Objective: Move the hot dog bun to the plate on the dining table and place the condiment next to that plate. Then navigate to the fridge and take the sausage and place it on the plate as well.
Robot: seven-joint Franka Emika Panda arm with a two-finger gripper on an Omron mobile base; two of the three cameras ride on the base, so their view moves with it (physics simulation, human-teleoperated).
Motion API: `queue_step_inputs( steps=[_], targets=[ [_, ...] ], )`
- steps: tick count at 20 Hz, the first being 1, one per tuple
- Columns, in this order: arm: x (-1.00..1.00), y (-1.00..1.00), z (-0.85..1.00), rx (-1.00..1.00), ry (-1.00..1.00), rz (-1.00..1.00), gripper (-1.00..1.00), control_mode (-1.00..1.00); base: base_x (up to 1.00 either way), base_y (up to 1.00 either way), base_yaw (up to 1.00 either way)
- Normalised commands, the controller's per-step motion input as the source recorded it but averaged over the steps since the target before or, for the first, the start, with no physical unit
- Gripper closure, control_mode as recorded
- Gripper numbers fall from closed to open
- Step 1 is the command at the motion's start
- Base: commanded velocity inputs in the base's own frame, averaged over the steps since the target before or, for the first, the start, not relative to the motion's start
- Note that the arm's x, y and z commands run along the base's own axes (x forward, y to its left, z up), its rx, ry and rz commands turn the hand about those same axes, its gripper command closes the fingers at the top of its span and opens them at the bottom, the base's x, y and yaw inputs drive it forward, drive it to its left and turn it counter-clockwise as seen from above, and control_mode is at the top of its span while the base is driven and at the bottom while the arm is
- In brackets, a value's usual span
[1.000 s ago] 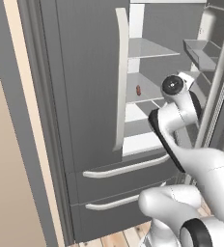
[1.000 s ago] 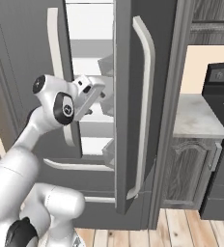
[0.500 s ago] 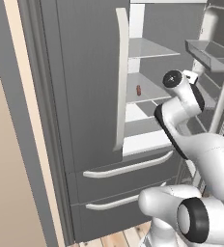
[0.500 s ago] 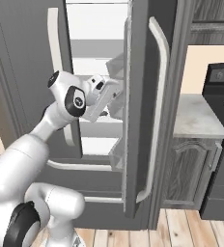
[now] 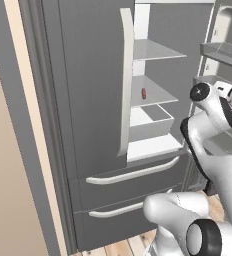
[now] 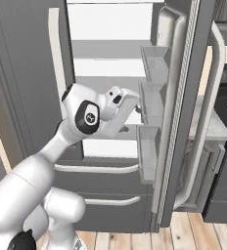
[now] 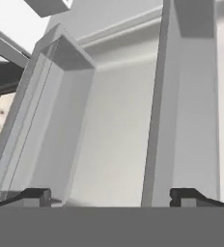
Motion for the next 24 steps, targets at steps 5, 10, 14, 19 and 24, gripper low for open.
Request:
queue_step_inputs(
  steps=[5, 10, 14, 19, 24],
  targets=[
    [-0.66, 0.27, 0.17, 0.0, -0.04, 0.01, -1.0, -1.0, 0.0, 0.0, 0.0],
    [-0.59, 0.99, 0.43, 0.0, 0.0, 0.11, -1.0, -1.0, 0.0, 0.0, 0.0],
    [-0.38, 0.86, 0.57, 0.13, 0.01, 0.16, -1.0, -1.0, 0.0, 0.0, 0.0],
    [-0.52, 0.28, 0.42, 0.49, -0.01, 0.13, -1.0, -1.0, 0.0, 0.0, 0.0],
    [-0.55, 0.06, 0.01, 0.65, -0.05, 0.01, -1.0, -1.0, 0.0, 0.0, 0.0]
  ],
)
